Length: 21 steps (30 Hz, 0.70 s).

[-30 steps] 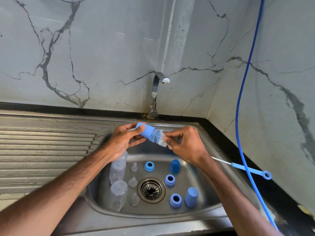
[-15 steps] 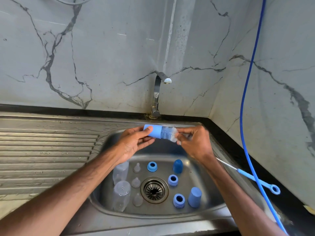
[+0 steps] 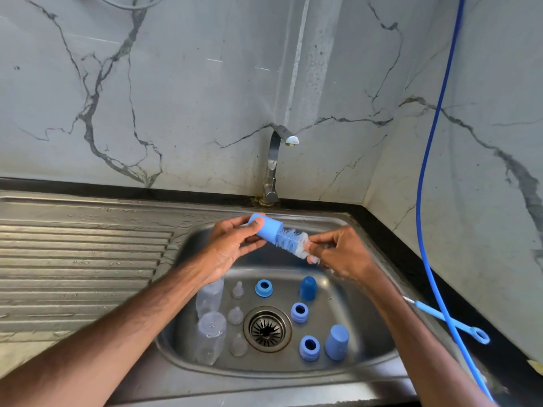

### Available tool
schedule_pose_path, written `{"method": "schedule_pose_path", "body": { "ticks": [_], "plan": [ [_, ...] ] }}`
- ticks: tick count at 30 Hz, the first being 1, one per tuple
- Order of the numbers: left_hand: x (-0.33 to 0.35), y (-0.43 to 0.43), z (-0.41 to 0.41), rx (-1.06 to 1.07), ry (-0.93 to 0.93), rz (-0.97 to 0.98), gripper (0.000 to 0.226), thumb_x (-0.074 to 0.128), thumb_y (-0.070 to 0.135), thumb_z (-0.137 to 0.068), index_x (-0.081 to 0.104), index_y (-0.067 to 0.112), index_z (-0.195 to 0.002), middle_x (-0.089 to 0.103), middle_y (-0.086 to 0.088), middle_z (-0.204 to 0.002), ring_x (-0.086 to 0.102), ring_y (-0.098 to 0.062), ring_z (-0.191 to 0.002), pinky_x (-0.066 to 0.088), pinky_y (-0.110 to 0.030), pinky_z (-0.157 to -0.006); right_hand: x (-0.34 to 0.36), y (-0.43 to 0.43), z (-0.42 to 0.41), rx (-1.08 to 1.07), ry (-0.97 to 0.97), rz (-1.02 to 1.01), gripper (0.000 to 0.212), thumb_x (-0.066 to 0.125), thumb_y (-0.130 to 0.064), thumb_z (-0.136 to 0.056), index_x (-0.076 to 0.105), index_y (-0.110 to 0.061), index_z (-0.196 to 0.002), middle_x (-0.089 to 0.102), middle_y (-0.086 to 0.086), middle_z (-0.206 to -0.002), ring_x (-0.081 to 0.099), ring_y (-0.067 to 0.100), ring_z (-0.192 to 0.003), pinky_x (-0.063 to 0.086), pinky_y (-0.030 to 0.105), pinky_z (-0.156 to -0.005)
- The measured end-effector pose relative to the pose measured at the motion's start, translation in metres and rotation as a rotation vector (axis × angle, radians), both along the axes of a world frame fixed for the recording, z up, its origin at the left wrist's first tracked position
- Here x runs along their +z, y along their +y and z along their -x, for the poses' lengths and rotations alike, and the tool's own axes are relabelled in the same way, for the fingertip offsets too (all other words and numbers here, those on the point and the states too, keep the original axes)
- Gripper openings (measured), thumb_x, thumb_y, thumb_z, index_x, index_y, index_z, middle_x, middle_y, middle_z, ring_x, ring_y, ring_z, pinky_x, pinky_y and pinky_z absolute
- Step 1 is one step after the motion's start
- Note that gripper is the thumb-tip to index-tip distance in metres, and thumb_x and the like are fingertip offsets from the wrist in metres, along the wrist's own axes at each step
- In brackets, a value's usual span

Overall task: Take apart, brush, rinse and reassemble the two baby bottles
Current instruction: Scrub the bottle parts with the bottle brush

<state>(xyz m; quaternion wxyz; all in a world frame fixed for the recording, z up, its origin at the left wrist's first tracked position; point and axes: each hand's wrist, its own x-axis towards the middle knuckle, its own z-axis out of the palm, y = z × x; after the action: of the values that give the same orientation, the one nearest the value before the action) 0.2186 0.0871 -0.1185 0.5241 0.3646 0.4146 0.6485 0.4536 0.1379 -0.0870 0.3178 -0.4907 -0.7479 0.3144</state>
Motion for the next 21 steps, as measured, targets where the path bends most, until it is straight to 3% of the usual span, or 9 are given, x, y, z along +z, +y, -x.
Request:
{"method": "schedule_pose_path", "body": {
  "ticks": [4,6,8,10,13,15,17,21],
  "plan": [
    [-0.001,0.003,0.018,0.212,-0.104,0.1,0.028,0.057,0.022,-0.105,0.061,0.006,-0.127,0.064,-0.026,-0.13,0.067,-0.028,-0.107,0.057,-0.043,-0.095,0.003,-0.001,0.0,-0.016,-0.11,-0.119,0.018,0.078,-0.018,-0.093,0.079,-0.023,-0.11,0.076,-0.016,-0.092,0.067,-0.009,-0.067,0.048,0.008,-0.055],
    [0.0,0.001,0.026,0.225,-0.118,0.137,0.033,0.049,0.027,-0.109,0.058,0.015,-0.137,0.06,-0.023,-0.133,0.064,-0.032,-0.112,0.054,-0.052,-0.099,0.006,0.001,-0.006,-0.081,-0.075,-0.179,0.018,0.078,-0.017,-0.092,0.08,-0.024,-0.109,0.07,-0.026,-0.084,0.066,-0.01,-0.067,0.049,0.007,-0.058],
    [0.003,-0.003,0.026,0.156,-0.152,0.116,0.032,0.046,0.026,-0.11,0.056,0.024,-0.14,0.059,-0.024,-0.129,0.066,-0.036,-0.105,0.056,-0.053,-0.093,0.007,0.001,-0.007,-0.107,0.004,-0.23,0.018,0.078,-0.015,-0.092,0.082,-0.025,-0.106,0.067,-0.033,-0.076,0.067,-0.013,-0.068,0.049,0.005,-0.059],
    [0.006,-0.006,0.019,0.069,-0.197,0.084,0.031,0.05,0.025,-0.108,0.054,0.025,-0.139,0.062,-0.026,-0.123,0.069,-0.037,-0.097,0.059,-0.048,-0.085,0.008,-0.003,-0.001,-0.088,0.078,-0.266,0.018,0.079,-0.015,-0.091,0.082,-0.025,-0.105,0.07,-0.032,-0.077,0.07,-0.01,-0.073,0.053,0.008,-0.064],
    [0.01,-0.009,0.007,0.046,-0.154,0.106,0.034,0.056,0.03,-0.105,0.057,0.01,-0.131,0.067,-0.021,-0.111,0.068,-0.029,-0.09,0.056,-0.036,-0.075,0.008,-0.016,0.011,0.016,0.14,-0.301,0.018,0.076,-0.017,-0.094,0.081,-0.028,-0.107,0.075,-0.027,-0.084,0.073,-0.005,-0.076,0.06,0.018,-0.069],
    [0.01,-0.011,0.002,0.055,-0.119,0.139,0.034,0.051,0.032,-0.106,0.063,0.005,-0.123,0.066,-0.018,-0.105,0.063,-0.022,-0.081,0.05,-0.031,-0.068,0.005,-0.024,0.018,0.118,0.103,-0.299,0.018,0.074,-0.02,-0.096,0.08,-0.031,-0.11,0.077,-0.025,-0.087,0.074,0.001,-0.074,0.061,0.023,-0.065],
    [0.01,-0.011,-0.004,0.046,-0.117,0.155,0.039,0.04,0.029,-0.109,0.062,0.002,-0.128,0.061,-0.018,-0.107,0.054,-0.017,-0.074,0.042,-0.027,-0.061,-0.001,-0.028,0.023,0.166,0.042,-0.309,0.019,0.073,-0.021,-0.097,0.08,-0.034,-0.11,0.076,-0.025,-0.084,0.074,0.008,-0.071,0.061,0.028,-0.061],
    [0.011,-0.01,-0.018,-0.003,-0.177,0.184,0.047,0.03,0.04,-0.111,0.062,0.006,-0.117,0.062,-0.011,-0.089,0.048,-0.015,-0.063,0.034,-0.023,-0.049,-0.006,-0.02,0.025,0.028,0.076,-0.336,0.014,0.073,-0.02,-0.097,0.082,-0.029,-0.103,0.076,-0.022,-0.079,0.072,0.007,-0.07,0.059,0.028,-0.061]
  ]
}}
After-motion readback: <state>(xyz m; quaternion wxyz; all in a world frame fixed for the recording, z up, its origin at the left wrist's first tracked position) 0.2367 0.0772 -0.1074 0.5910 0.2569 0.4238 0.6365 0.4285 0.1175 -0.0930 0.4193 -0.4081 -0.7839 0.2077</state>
